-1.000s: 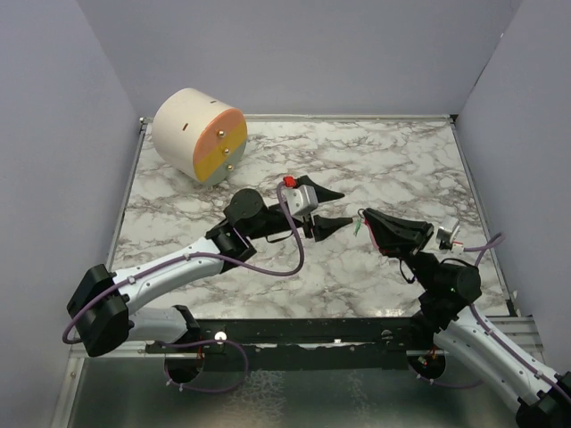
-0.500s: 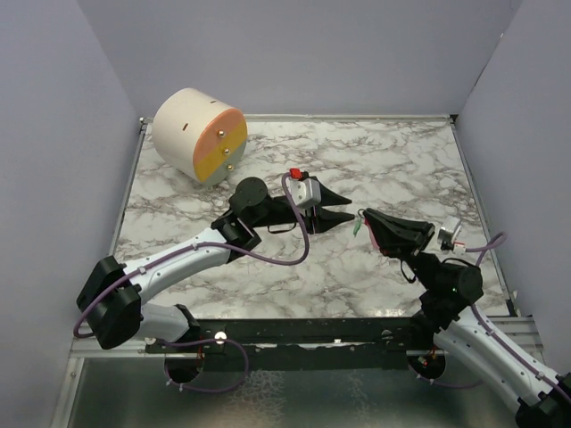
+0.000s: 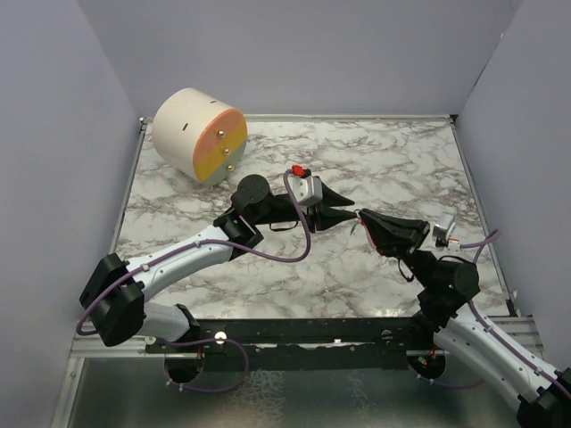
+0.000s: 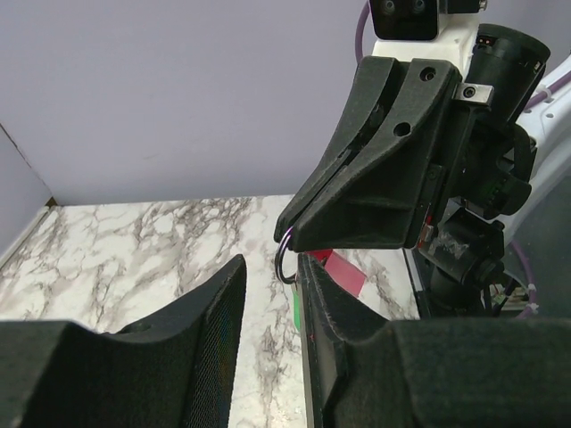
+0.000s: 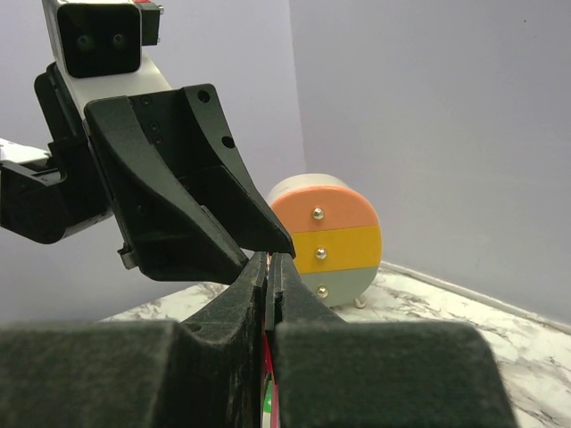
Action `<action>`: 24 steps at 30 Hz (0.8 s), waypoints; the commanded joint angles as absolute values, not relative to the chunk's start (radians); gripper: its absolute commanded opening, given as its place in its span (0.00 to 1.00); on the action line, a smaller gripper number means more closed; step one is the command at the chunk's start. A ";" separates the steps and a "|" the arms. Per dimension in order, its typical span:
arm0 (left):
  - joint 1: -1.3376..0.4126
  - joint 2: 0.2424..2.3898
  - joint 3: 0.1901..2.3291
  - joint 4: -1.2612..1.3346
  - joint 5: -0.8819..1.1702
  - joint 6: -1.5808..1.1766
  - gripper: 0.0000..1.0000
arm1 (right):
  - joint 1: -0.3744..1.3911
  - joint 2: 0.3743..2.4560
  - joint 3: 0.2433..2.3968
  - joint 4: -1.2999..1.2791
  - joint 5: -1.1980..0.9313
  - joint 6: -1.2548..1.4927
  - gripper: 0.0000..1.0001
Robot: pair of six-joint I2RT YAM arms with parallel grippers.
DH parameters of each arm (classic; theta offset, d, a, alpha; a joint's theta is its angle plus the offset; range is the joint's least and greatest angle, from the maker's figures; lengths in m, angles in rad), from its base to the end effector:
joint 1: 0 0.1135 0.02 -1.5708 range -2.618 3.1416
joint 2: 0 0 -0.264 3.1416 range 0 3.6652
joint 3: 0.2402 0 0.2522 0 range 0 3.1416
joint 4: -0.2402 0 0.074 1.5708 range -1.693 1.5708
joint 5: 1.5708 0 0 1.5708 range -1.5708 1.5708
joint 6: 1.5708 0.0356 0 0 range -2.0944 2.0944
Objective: Put the keys on the keyring
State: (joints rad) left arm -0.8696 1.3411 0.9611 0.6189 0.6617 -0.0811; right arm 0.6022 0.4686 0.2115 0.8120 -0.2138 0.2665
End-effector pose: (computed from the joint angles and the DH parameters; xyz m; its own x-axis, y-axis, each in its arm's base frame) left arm 0.1825 -0.2501 0.3596 0.0721 -0.1845 -0.9802 0.9971 0.0380 0.0662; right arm 0.1021 0.0793 0.2858 0.2339 0.4731 -0.8494 -0.7917 0.5998 0.1160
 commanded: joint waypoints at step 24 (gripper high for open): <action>-0.864 1.380 0.998 0.632 0.680 -0.112 0.18 | 0.607 0.490 0.235 0.882 -0.270 0.285 0.01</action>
State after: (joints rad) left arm -0.8696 1.3632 0.9611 0.6189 0.6621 -0.0986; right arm 0.6022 0.4911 0.2115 0.8379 -0.2348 0.2764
